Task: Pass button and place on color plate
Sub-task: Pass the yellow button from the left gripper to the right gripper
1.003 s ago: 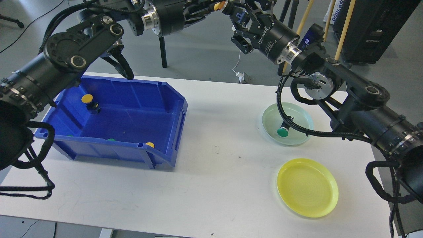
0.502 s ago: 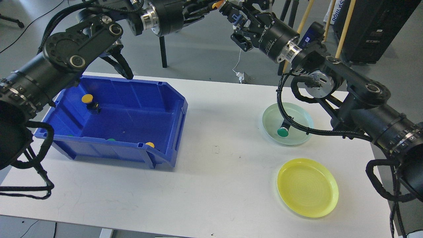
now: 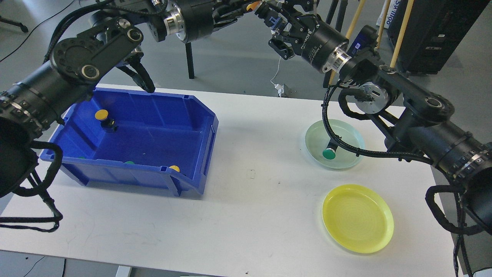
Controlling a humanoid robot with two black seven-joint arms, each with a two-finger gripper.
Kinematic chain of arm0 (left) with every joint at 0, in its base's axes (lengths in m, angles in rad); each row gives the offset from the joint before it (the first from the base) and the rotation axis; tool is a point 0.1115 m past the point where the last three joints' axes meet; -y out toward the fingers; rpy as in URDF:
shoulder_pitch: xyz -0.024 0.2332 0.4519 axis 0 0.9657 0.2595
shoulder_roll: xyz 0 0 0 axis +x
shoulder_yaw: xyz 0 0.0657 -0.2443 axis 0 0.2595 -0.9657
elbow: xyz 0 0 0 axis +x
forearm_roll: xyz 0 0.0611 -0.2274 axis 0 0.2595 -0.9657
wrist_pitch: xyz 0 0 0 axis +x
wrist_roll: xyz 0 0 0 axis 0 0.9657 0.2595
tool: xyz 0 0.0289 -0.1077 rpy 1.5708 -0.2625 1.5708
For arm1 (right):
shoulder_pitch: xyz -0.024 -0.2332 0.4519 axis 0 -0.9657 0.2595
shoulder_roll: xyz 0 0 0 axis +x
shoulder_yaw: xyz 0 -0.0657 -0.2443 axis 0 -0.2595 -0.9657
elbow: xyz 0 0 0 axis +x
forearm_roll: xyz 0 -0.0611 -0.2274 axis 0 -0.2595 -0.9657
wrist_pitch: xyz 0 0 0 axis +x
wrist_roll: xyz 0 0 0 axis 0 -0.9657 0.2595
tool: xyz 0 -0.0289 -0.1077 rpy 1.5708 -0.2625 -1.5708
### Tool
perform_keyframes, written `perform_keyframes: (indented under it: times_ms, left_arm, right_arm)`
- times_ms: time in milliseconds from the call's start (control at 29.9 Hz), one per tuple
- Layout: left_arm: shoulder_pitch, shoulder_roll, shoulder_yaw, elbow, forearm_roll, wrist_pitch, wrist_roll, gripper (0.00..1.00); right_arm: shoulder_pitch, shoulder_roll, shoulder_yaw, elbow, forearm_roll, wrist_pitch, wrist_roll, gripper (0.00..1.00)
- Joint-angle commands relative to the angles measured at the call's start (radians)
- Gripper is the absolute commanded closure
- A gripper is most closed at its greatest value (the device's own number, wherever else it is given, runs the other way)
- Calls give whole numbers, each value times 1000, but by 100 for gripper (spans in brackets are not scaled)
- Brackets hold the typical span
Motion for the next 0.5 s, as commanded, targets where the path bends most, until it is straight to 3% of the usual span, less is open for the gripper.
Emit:
perform_keyframes:
  times_ms: [0,234,368,468]
  left_arm:
    - [0,0,1,0,2,0,0,90]
    - [-2,-2,1,0,2,0,0,91]
    - [-2,-2,1,0,2,0,0,91]
    - [-2,-2,1,0,2,0,0,91]
  right_arm:
    - [0,-3,0,-1,0,-3,-4,83]
    - [0,-6,0,-1,0,-8,-7,74]
    - [0,-6,16,-1,0,-17,-7,40]
    - [0,-6,20,-1,0,-35,-7,25]
